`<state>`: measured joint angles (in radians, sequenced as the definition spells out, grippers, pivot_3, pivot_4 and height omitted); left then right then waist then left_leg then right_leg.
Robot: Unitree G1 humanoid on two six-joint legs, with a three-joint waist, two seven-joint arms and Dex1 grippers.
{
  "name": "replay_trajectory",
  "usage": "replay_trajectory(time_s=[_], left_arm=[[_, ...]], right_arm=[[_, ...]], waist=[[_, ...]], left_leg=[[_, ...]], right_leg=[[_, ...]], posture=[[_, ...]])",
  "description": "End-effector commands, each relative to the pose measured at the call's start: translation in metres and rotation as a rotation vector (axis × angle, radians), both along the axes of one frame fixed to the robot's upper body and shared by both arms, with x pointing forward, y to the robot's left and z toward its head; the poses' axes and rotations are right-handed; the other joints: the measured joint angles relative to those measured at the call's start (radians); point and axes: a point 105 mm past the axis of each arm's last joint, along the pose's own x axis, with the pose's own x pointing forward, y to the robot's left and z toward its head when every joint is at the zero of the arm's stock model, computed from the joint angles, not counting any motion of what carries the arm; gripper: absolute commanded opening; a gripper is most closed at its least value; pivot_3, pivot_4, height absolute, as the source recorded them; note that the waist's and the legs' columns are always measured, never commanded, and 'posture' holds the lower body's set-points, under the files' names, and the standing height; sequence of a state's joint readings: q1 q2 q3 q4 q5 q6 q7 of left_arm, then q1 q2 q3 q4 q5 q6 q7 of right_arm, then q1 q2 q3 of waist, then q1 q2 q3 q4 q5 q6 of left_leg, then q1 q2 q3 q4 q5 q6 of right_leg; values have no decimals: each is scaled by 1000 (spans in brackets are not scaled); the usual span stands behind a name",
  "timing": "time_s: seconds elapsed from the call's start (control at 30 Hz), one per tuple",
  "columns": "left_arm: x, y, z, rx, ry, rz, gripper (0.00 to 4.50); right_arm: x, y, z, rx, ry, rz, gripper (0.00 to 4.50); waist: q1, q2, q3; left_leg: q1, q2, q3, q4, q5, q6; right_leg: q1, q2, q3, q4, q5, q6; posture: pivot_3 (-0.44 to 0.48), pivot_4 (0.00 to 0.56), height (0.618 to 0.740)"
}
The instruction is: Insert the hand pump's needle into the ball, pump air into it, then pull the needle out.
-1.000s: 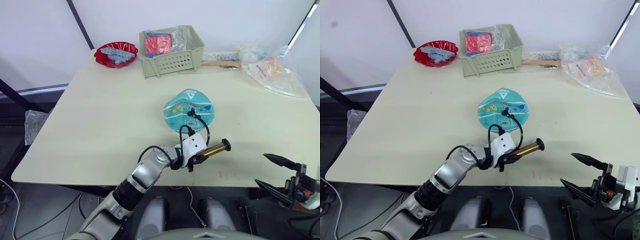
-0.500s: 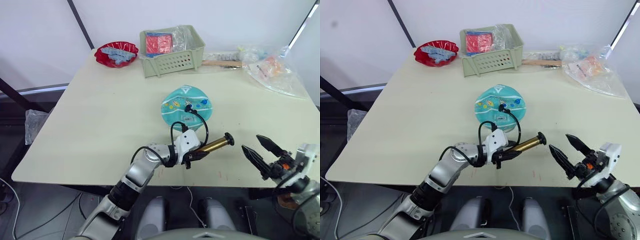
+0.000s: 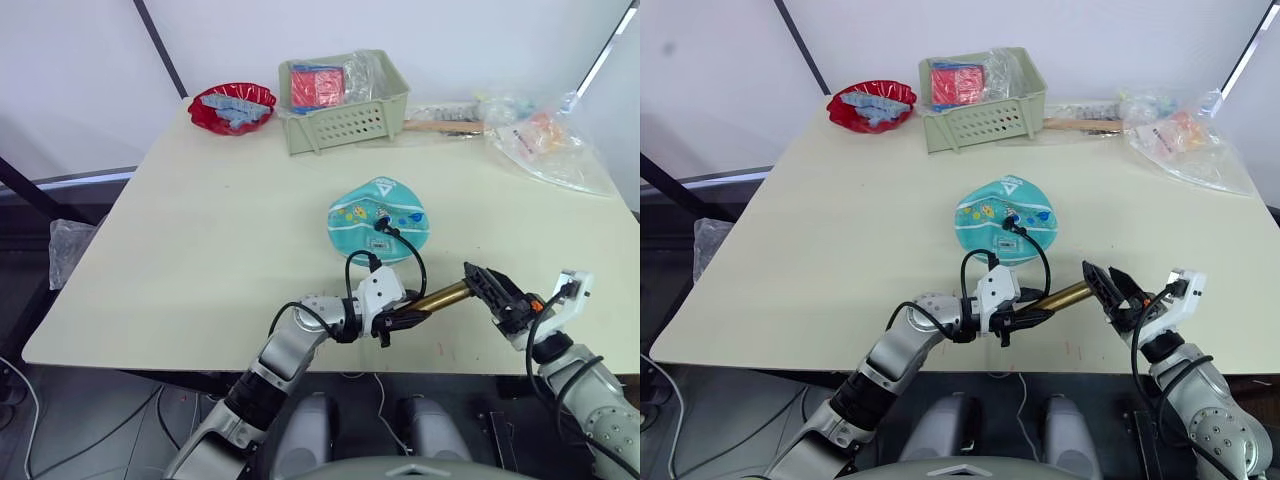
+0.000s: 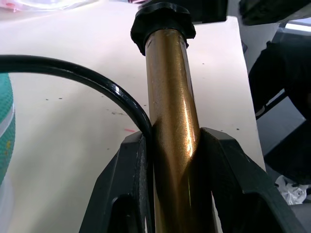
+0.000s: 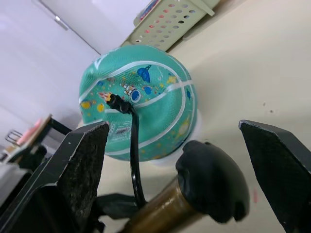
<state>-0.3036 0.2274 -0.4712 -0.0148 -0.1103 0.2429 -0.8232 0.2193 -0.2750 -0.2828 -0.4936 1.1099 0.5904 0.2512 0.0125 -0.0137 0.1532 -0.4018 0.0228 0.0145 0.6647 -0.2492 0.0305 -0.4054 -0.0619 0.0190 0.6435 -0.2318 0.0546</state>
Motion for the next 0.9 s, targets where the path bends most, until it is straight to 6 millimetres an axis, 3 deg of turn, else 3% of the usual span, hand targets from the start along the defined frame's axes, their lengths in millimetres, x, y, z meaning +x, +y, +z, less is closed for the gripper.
replay_trajectory(time_s=[0.03, 0.47, 0.9], left_arm=[[-2, -6, 16, -78, -47, -27, 1266], [1, -9, 22, -141, -58, -6, 1266], [-1, -10, 18, -134, -43, -16, 1266]], right_arm=[[3, -1, 8, 100, 15, -32, 4500], [5, 2, 7, 275, 86, -59, 4500], [4, 8, 19, 320, 41, -6, 4500]], waist=[[0, 0, 0], [-1, 0, 0], [-2, 0, 0]], left_leg=[[0, 0, 0, 0, 0, 0], [-2, 0, 0, 0, 0, 1], [-6, 0, 0, 0, 0, 1]], right_leg=[[0, 0, 0, 0, 0, 0], [-2, 0, 0, 0, 0, 0], [-5, 0, 0, 0, 0, 0]], posture=[[0, 150, 738], [0, 150, 738], [0, 150, 738]])
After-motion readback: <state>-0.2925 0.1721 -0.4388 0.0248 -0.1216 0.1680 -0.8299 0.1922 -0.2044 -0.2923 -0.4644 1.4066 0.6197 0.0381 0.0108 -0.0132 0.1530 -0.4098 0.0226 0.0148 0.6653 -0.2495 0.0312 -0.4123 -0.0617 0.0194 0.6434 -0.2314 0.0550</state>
